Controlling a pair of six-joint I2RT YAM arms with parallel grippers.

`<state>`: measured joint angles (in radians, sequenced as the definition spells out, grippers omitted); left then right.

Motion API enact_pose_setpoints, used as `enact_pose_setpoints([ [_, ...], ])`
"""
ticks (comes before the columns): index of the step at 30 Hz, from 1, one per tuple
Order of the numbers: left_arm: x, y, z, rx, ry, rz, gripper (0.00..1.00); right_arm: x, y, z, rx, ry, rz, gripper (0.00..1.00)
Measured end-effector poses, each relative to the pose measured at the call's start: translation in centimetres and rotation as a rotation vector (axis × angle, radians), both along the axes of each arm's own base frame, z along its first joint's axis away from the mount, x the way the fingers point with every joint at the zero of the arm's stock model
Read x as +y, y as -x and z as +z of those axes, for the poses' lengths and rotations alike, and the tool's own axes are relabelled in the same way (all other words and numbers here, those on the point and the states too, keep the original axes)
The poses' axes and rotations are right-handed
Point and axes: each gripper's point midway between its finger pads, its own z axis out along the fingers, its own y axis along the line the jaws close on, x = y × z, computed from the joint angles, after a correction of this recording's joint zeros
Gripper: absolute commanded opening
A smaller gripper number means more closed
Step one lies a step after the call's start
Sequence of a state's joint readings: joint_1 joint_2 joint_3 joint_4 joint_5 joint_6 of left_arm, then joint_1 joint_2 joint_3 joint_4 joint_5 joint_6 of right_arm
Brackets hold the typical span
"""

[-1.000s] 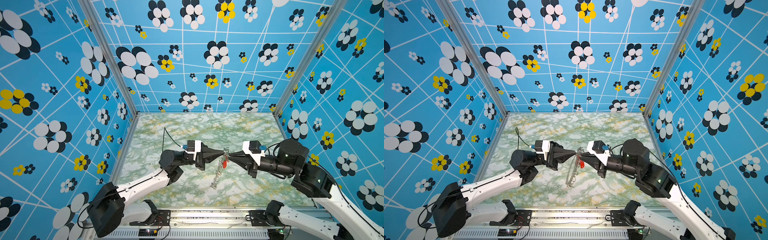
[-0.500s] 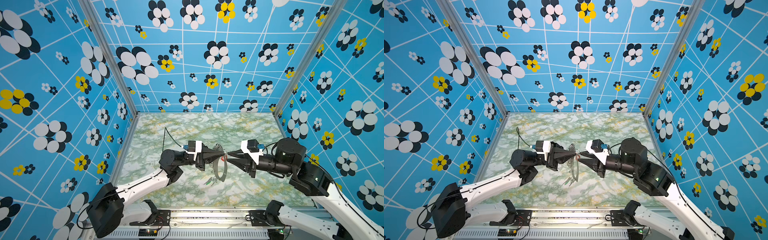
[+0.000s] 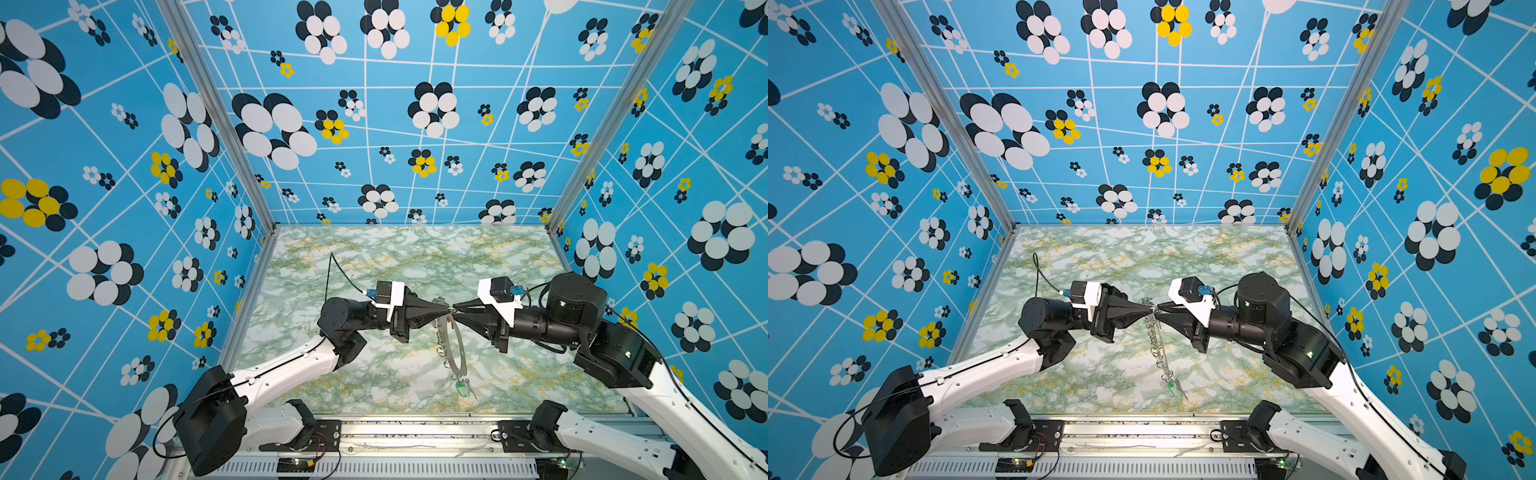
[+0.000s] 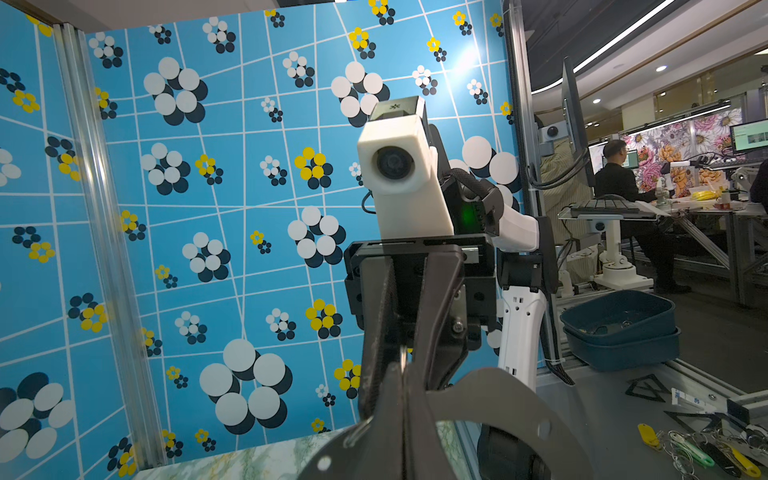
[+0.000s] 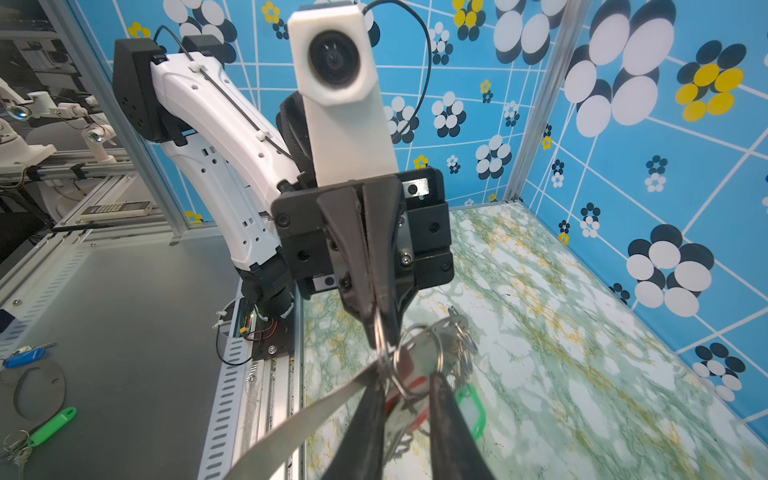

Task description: Put the keys on the keyring

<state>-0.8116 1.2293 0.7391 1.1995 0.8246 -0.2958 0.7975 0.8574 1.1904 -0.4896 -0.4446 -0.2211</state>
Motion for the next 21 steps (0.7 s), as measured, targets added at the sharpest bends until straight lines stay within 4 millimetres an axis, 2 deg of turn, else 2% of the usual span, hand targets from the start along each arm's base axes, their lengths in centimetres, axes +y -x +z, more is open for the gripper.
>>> enact_pose_setpoints([
  [5, -0.06, 0.06, -0.13, 0.001, -0.007, -0.005, 0.0, -0.04, 0.42, 0.46, -0.009, -0.016, 0.018, 0.25],
  [12, -0.21, -0.09, -0.43, 0.011, -0.021, -0.004, 0.0, -0.08, 0.85, 0.76, -0.013, -0.027, 0.036, 0.2],
  [18, -0.22, 0.07, -0.41, 0.007, -0.023, -0.012, 0.0, 0.08, 0.81, 0.93, -0.018, -0.033, 0.041, 0.0],
  [21, -0.26, 0.05, -0.4, 0.009, -0.025, -0.012, 0.0, 0.07, 0.8, 0.92, -0.017, -0.033, 0.041, 0.0],
])
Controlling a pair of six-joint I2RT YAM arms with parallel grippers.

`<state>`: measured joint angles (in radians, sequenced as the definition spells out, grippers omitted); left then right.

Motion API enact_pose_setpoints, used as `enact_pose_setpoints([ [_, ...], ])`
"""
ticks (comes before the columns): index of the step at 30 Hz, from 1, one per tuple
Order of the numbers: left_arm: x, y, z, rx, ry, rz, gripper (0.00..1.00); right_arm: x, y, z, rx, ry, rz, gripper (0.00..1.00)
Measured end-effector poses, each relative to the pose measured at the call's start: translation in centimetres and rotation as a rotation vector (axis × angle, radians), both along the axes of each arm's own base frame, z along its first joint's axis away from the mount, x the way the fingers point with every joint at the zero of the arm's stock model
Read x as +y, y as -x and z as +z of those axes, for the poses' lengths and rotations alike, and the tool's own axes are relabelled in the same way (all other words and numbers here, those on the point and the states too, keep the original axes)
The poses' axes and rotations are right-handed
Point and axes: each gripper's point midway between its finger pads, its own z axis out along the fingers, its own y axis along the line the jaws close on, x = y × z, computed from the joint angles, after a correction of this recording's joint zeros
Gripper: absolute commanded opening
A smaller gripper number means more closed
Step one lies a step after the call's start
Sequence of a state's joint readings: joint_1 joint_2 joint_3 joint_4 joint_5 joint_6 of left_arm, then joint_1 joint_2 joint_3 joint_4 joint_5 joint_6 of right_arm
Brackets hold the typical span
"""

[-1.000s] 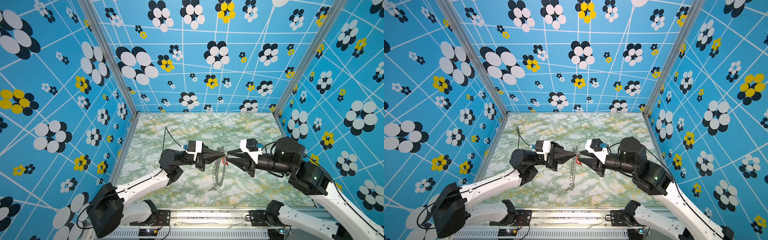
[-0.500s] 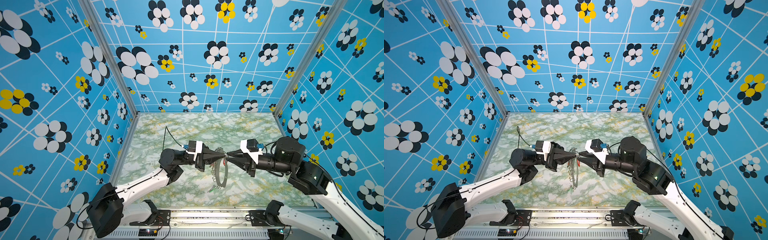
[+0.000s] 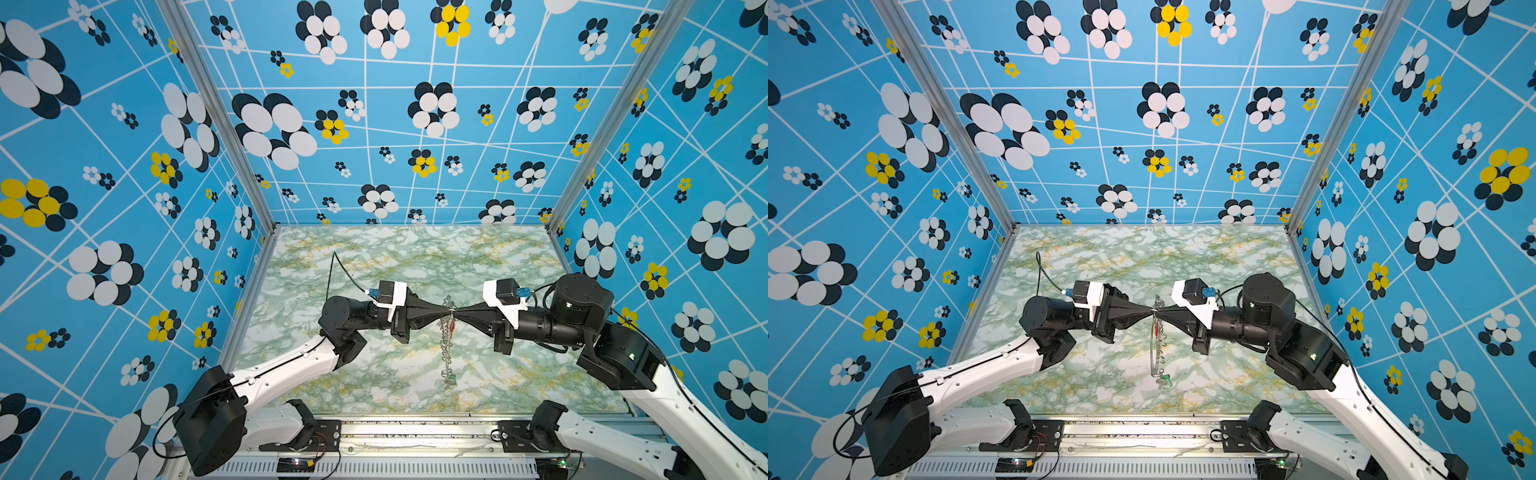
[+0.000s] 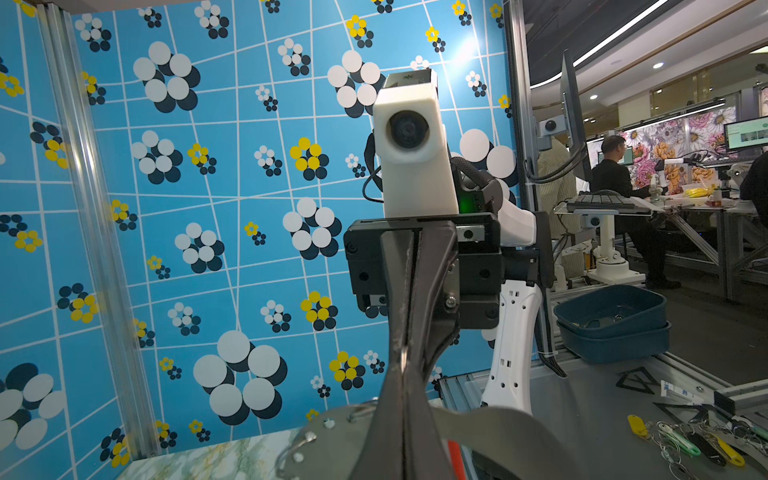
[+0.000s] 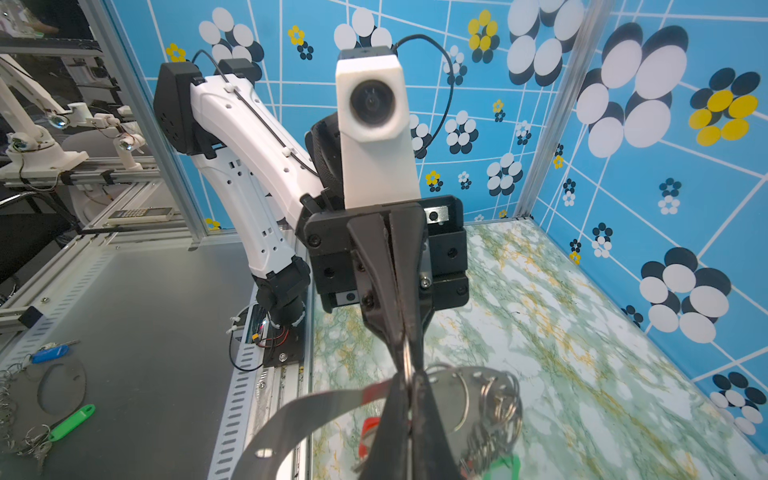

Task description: Put the keys on the keyring

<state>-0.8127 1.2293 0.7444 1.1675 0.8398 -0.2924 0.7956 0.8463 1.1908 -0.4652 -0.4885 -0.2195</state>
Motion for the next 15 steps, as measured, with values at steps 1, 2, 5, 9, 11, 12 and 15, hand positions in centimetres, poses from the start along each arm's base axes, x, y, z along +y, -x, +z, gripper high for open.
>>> enact_pose_setpoints([
  [1, 0.0, 0.0, 0.0, 0.0, -0.001, -0.001, 0.0, 0.0, 0.0, 0.0, -0.001, 0.0, 0.001, 0.0],
  [2, 0.0, 0.0, 0.0, 0.001, -0.003, -0.002, 0.0, 0.0, 0.0, 0.0, -0.002, 0.0, 0.0, 0.0],
  [5, -0.1, -0.1, 0.0, 0.007, -0.01, -0.002, 0.0, -0.2, 0.0, 0.1, 0.002, 0.013, -0.007, 0.0],
  [9, -0.3, -0.3, -0.6, 0.014, -0.047, 0.016, 0.28, -0.4, -0.5, -0.4, 0.022, 0.074, -0.03, 0.0],
  [11, -0.3, -0.3, -1.0, 0.022, -0.079, 0.027, 0.39, -0.4, -0.8, -0.8, 0.039, 0.112, -0.043, 0.0],
  [12, -0.3, -0.3, -1.2, 0.026, -0.098, 0.036, 0.42, -0.4, -1.0, -1.1, 0.045, 0.132, -0.049, 0.0],
  [15, 0.0, -0.5, -1.3, 0.031, -0.155, 0.076, 0.49, -0.6, -1.4, -2.1, 0.066, 0.189, -0.068, 0.0],
])
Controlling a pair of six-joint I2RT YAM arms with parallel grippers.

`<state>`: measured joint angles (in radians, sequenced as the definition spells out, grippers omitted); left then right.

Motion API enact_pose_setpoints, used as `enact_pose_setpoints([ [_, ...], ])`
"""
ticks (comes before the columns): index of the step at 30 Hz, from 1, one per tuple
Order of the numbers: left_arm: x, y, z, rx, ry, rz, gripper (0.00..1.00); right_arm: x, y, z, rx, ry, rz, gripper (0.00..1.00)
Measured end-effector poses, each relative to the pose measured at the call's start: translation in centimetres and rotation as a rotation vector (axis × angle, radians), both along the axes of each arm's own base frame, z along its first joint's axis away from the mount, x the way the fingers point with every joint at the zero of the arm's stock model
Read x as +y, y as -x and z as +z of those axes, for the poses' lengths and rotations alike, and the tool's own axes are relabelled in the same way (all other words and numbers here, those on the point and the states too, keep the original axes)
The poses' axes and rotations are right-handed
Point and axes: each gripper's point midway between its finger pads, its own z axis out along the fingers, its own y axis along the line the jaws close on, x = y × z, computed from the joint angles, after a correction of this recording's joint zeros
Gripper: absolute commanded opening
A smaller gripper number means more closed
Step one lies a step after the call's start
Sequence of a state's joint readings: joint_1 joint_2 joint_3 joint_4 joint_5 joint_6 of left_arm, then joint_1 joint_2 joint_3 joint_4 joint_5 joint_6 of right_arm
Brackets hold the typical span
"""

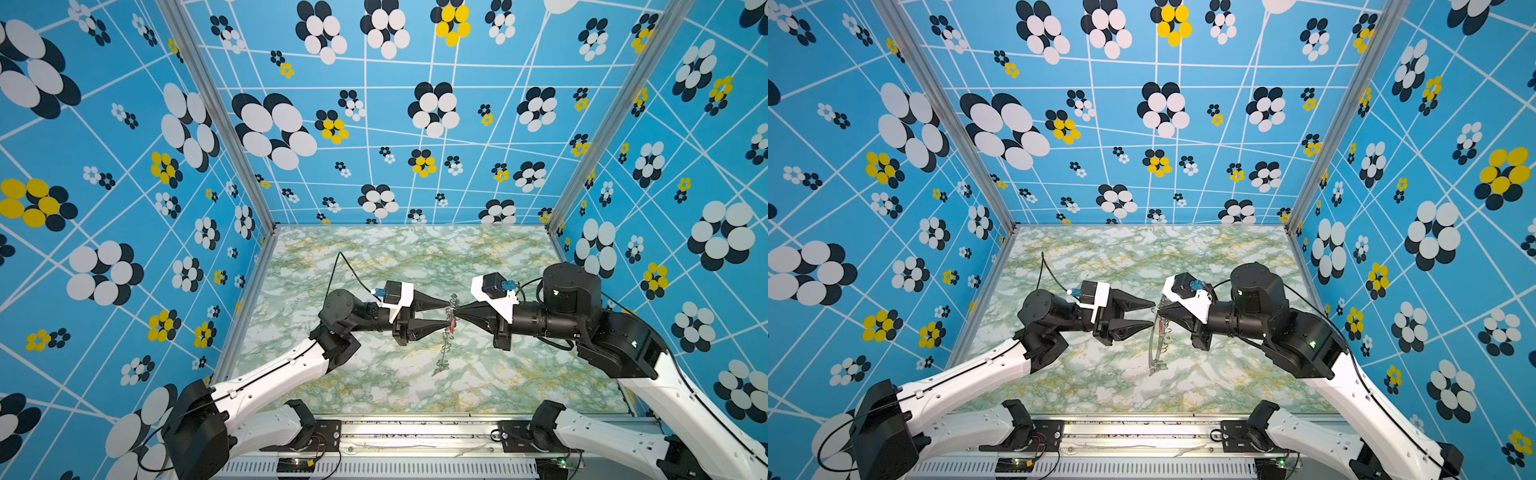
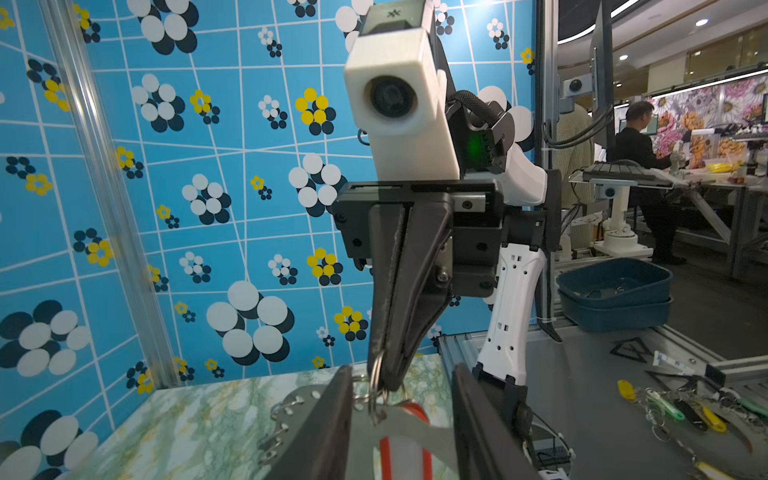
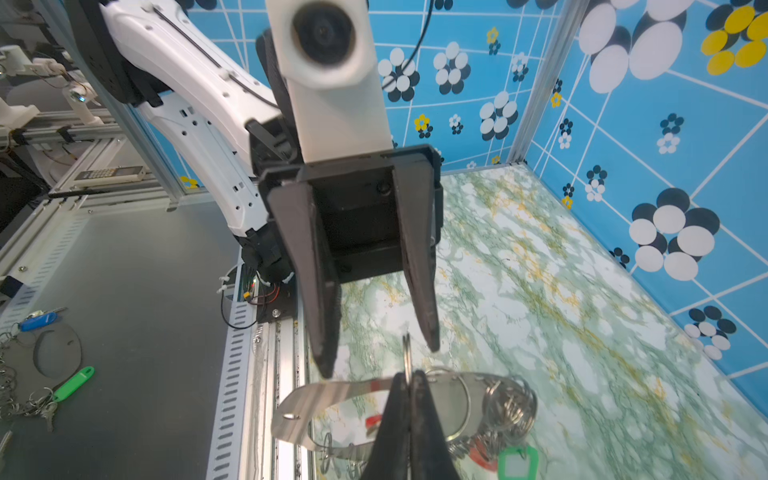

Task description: Put the keys on the keyring

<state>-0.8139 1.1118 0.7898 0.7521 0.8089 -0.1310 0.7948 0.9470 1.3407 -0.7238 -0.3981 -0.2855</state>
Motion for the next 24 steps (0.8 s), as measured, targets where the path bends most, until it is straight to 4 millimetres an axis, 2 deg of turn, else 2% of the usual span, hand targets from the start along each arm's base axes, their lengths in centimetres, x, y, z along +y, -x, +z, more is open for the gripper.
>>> enact_pose_setpoints([
  [4, 0.2, -0.2, 0.4, -0.007, -0.068, 0.05, 0.44, -0.3, -0.2, -1.1, 0.025, 0.063, -0.014, 0.0],
  [5, 0.1, -0.2, 0.5, -0.007, -0.088, 0.059, 0.39, -0.4, -0.2, -1.3, 0.028, 0.073, -0.015, 0.0],
  [9, -0.3, -0.6, -0.1, -0.007, -0.167, 0.089, 0.33, -0.4, -0.3, -1.8, 0.041, 0.1, -0.012, 0.0],
  [17, -1.0, -1.7, -2.8, 0.008, -0.286, 0.139, 0.28, -0.4, -0.2, -2.3, 0.056, 0.122, -0.006, 0.0],
  [24, -1.2, -2.2, -2.6, -0.011, -0.307, 0.162, 0.24, -0.4, -0.2, -2.3, 0.054, 0.12, -0.005, 0.0],
])
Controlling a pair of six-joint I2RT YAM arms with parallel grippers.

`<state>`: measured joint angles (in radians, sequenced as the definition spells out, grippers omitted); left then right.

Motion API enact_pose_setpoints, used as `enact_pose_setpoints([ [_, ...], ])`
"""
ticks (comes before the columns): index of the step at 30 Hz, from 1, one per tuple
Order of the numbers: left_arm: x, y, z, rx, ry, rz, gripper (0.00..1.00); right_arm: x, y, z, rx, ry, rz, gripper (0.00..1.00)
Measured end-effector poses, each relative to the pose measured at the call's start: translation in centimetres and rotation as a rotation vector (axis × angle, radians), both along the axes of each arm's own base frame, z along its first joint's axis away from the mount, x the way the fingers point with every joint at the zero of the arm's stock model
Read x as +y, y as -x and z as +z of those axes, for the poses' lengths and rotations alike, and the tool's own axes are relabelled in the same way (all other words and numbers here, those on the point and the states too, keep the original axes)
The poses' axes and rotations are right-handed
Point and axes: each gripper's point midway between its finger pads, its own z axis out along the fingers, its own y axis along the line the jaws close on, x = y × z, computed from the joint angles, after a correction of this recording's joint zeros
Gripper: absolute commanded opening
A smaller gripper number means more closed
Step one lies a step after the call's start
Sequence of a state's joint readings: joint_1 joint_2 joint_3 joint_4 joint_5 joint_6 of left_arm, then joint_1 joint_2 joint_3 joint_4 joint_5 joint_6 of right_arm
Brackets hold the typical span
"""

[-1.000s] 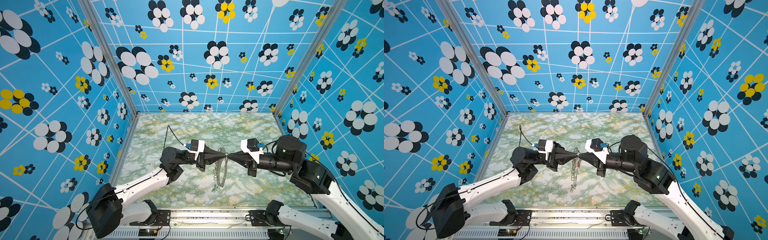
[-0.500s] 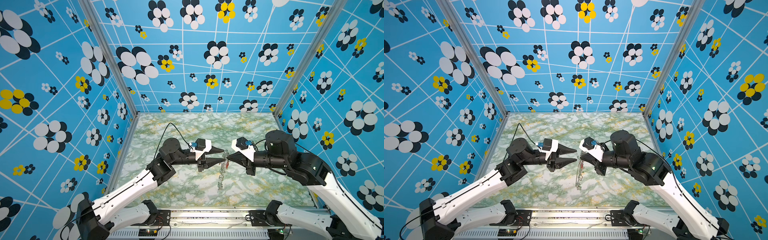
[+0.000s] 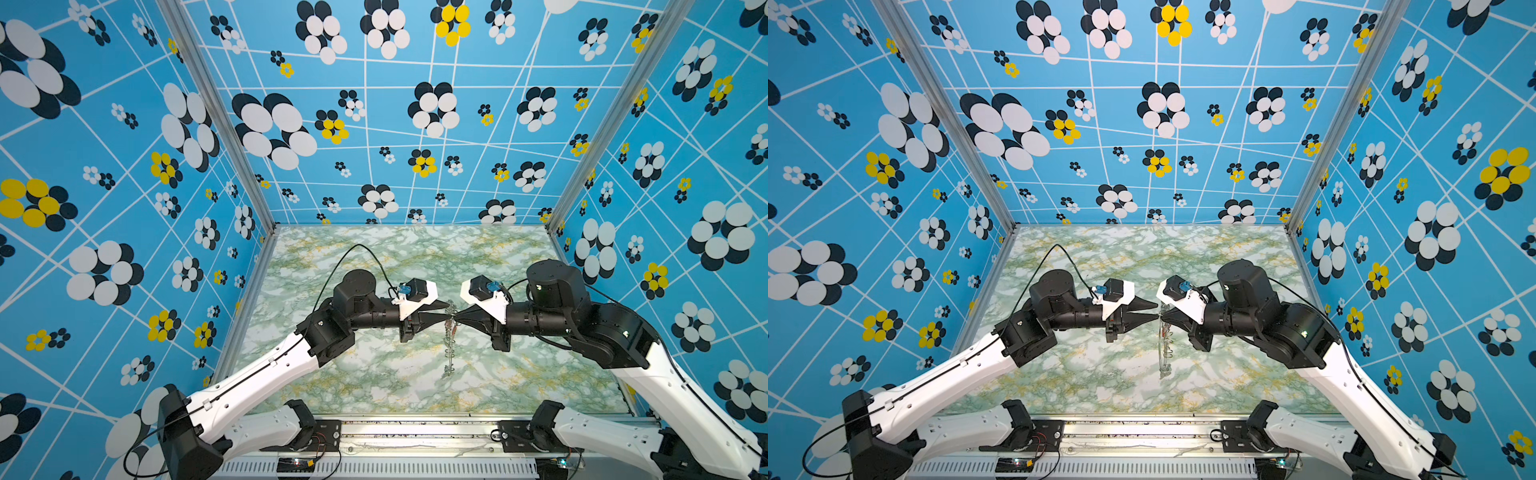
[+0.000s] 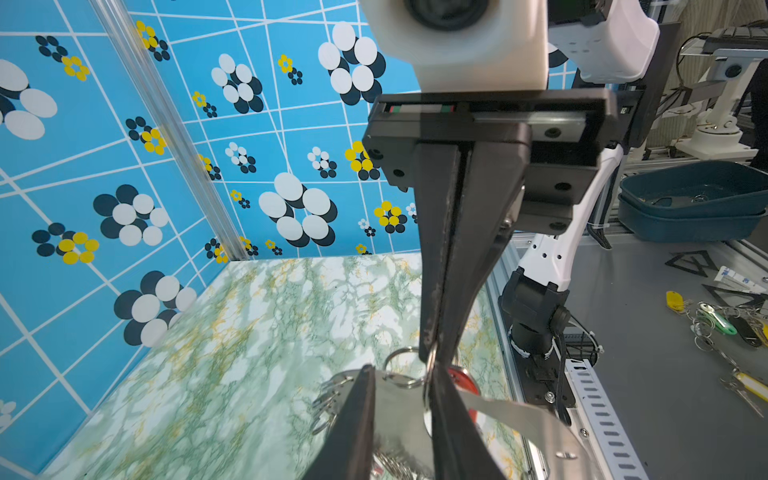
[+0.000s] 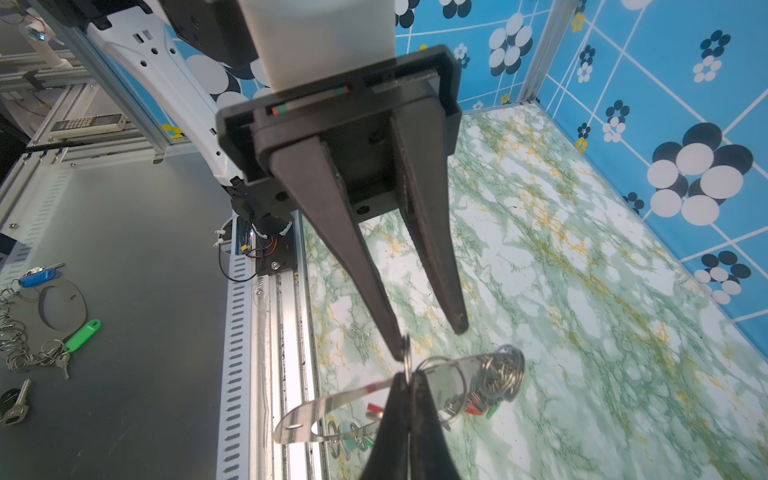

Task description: Put the keys on the keyring

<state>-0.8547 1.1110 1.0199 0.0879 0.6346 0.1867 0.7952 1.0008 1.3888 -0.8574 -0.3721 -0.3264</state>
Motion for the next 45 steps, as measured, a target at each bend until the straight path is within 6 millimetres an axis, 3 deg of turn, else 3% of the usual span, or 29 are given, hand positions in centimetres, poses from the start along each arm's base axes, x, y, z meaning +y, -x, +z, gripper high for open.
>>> enact_pose_setpoints([
  [5, -0.3, 0.2, -0.1, -0.005, -0.007, -0.011, 0.17, 0.0, 0.0, 0.0, 0.0, 0.0, 0.0, 0.0],
  [10, -0.5, 0.7, -0.3, -0.01, -0.015, -0.031, 0.0, -0.1, -0.2, 0.0, -0.002, 0.004, -0.009, 0.0],
  [14, -0.5, 0.7, -0.3, -0.012, -0.015, -0.033, 0.0, -0.2, -0.1, 0.0, -0.004, 0.003, -0.01, 0.02],
  [16, -0.6, 0.7, -0.2, -0.014, -0.012, -0.031, 0.0, -0.3, -0.2, 0.1, -0.009, 0.002, -0.016, 0.26],
  [19, -0.6, 0.5, -0.3, -0.02, 0.002, -0.014, 0.0, -0.6, -0.2, 0.8, -0.035, -0.016, -0.03, 0.35],
  [26, -0.2, 0.0, -0.6, -0.012, 0.065, 0.011, 0.0, -2.2, 0.4, 2.4, -0.086, -0.093, -0.088, 0.29],
  [37, 0.1, 0.3, 2.4, -0.043, 0.196, -0.012, 0.0, -0.9, -0.8, 0.2, -0.055, -0.078, -0.094, 0.28],
  [42, 0.1, 0.4, 2.5, -0.04, 0.217, -0.014, 0.0, -0.3, -0.9, 0.0, -0.035, -0.11, -0.084, 0.28],
  [45, 0.2, 0.4, 2.5, -0.042, 0.228, -0.014, 0.0, 0.2, -0.9, 0.0, -0.017, -0.138, -0.076, 0.11],
])
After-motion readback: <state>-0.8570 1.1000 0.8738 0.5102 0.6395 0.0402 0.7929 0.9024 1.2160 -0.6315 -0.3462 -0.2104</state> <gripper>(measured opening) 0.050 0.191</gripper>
